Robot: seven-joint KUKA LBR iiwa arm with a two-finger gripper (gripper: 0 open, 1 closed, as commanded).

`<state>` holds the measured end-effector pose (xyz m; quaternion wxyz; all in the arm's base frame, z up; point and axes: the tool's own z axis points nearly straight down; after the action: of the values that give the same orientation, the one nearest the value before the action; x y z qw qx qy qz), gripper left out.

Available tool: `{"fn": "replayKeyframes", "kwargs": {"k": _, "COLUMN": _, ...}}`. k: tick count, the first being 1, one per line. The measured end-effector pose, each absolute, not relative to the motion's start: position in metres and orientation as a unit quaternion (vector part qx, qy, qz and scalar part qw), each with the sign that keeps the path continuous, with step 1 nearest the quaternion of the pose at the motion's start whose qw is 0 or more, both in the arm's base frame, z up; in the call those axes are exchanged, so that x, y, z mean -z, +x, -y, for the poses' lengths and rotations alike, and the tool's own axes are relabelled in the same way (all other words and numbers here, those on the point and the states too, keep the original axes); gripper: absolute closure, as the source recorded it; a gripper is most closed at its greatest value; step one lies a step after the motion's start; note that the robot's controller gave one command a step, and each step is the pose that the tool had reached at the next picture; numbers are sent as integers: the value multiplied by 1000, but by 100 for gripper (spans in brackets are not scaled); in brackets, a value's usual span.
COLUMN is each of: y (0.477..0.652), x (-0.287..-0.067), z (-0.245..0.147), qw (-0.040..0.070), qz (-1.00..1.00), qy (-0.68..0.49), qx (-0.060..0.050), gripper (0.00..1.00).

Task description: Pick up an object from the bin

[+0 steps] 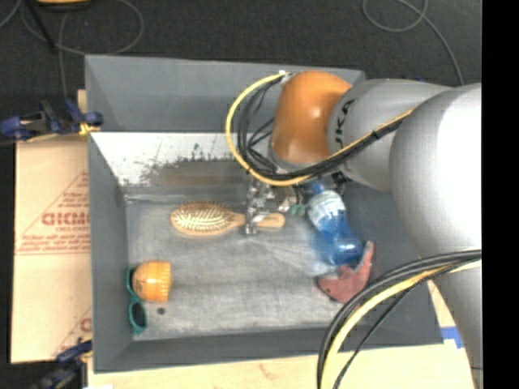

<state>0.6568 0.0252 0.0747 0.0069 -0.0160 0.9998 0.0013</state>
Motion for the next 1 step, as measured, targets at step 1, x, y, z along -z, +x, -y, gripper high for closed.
{"fn": "replayKeyframes", "kwargs": {"k": 1, "y": 657, "x": -75, "z": -25, "qw": 7, "qz": -1000, "qy": -17, "qx": -1, "gripper": 100}}
